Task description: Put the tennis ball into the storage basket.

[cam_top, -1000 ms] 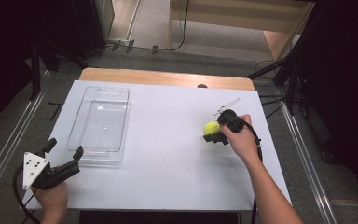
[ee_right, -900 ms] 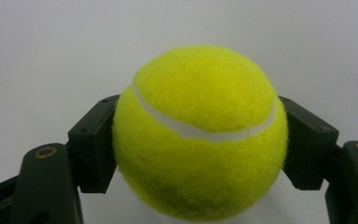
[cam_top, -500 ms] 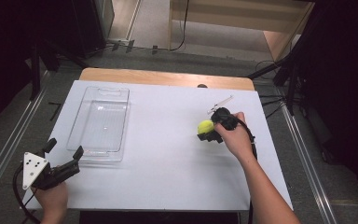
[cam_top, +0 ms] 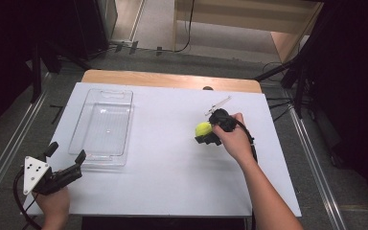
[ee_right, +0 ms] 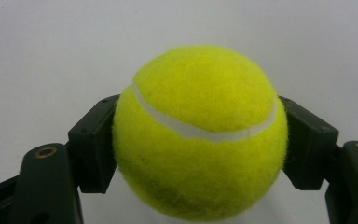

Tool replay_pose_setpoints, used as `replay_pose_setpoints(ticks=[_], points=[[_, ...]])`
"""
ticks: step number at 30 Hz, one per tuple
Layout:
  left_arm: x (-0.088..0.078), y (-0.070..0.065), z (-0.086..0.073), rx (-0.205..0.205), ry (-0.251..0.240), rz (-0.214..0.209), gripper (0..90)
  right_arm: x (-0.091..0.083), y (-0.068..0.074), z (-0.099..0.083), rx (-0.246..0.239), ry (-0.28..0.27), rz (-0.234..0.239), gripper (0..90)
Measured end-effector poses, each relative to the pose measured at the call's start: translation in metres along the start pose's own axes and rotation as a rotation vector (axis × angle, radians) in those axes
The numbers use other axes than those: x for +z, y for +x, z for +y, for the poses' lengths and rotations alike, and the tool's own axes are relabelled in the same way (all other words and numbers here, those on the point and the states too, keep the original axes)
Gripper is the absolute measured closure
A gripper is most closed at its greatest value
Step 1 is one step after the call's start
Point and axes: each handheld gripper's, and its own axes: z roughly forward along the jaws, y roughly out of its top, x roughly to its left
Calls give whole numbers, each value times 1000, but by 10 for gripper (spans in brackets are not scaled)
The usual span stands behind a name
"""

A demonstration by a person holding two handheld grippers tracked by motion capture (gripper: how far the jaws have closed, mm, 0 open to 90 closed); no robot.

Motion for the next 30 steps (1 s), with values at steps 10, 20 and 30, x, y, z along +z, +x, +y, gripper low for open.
replay_pose_setpoints(ticks=[10, 20, 30], points=[[0, 0, 0, 0, -1, 0, 113, 5, 8, 11, -18, -1, 12, 236], [0, 0, 0, 3, 4, 4, 113, 8, 14, 20, -46, -3, 26, 236], [0, 0, 0, 2, 3, 3, 113, 12, 21, 31, -72, -6, 42, 236]])
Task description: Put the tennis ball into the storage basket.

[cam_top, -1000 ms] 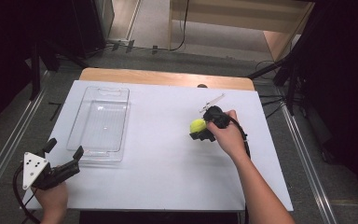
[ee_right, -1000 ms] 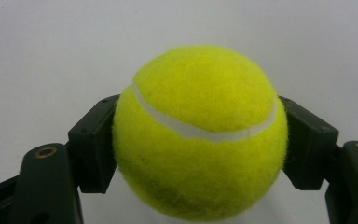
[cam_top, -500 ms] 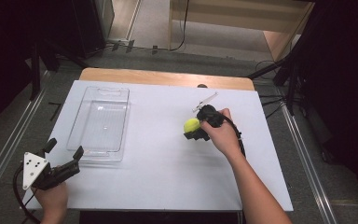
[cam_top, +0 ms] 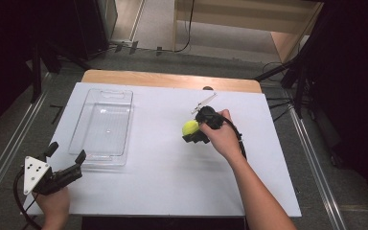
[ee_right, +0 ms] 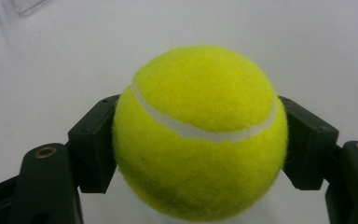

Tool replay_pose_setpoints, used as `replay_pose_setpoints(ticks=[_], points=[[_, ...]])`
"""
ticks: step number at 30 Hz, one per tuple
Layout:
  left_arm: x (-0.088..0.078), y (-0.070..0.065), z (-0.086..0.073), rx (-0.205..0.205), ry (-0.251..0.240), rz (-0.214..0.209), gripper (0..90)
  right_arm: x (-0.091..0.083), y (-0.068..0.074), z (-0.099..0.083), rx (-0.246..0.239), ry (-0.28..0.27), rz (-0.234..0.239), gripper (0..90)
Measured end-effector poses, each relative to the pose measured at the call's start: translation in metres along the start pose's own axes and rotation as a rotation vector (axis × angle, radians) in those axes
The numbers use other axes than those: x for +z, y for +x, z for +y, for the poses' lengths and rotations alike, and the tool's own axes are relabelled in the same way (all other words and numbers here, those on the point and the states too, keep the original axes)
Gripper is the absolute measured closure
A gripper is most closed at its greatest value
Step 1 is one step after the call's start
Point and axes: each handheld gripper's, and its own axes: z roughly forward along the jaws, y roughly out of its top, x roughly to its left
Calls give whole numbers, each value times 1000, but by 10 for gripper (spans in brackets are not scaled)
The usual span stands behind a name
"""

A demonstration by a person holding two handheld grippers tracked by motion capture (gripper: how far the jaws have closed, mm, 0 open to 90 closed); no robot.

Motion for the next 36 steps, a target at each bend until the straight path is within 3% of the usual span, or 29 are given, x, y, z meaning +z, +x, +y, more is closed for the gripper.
replay_pose_setpoints(ticks=[36], points=[[0, 0, 0, -5, -4, -4, 113, 18, 23, 39, -72, -8, 32, 236]])
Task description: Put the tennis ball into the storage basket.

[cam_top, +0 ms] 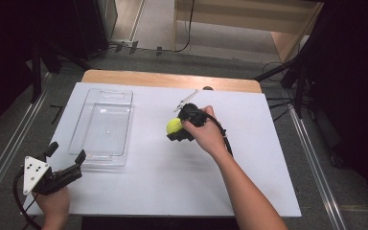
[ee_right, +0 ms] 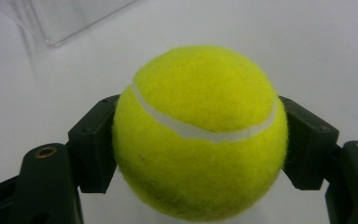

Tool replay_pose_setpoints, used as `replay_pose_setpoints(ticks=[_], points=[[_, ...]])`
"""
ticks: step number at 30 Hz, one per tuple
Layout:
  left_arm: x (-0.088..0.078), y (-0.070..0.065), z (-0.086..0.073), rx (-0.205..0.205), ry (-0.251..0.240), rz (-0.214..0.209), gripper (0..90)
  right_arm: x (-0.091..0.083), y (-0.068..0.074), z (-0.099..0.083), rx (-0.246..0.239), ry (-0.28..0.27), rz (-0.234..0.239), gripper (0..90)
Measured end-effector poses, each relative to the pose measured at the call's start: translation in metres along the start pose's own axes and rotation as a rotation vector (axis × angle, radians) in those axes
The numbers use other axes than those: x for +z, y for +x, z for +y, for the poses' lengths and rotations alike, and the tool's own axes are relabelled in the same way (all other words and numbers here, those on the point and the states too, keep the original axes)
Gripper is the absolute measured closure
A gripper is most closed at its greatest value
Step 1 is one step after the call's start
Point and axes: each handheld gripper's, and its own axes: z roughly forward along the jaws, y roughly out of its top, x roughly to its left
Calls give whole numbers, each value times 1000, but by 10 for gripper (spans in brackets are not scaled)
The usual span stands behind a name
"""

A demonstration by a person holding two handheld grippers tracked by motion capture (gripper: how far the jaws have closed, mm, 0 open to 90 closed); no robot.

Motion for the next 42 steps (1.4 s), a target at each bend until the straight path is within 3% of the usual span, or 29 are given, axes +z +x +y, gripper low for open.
replay_pose_setpoints(ticks=[42], points=[[0, 0, 0, -2, 0, -4, 113, 17, 28, 44, -81, -28, 65, 236]])
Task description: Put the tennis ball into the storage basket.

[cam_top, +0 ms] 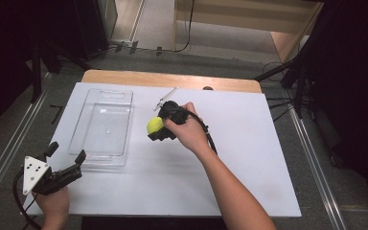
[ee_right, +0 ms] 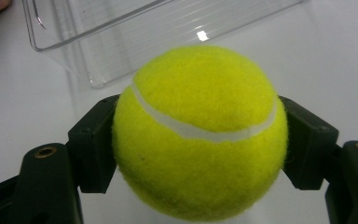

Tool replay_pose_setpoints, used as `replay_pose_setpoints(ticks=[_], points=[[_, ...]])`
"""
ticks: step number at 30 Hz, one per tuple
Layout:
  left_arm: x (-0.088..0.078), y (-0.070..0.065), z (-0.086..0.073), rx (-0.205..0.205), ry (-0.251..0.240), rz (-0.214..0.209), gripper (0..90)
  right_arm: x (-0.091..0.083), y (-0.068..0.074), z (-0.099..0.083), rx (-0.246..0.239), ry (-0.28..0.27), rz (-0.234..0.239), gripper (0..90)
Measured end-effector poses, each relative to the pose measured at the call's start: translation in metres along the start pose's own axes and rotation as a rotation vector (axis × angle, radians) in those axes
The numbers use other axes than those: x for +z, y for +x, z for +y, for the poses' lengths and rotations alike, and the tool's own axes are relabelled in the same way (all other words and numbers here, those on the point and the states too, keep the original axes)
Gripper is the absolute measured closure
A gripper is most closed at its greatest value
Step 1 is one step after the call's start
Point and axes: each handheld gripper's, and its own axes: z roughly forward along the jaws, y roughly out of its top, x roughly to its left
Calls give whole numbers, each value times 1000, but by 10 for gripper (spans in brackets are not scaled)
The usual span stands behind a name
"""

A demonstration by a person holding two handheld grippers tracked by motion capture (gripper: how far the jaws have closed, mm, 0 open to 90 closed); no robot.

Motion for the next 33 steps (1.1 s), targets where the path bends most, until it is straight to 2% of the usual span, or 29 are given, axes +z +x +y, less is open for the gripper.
replay_pose_setpoints(ticks=[33], points=[[0, 1, 0, -5, -2, -2, 113, 9, 19, 39, -67, -13, 46, 237]])
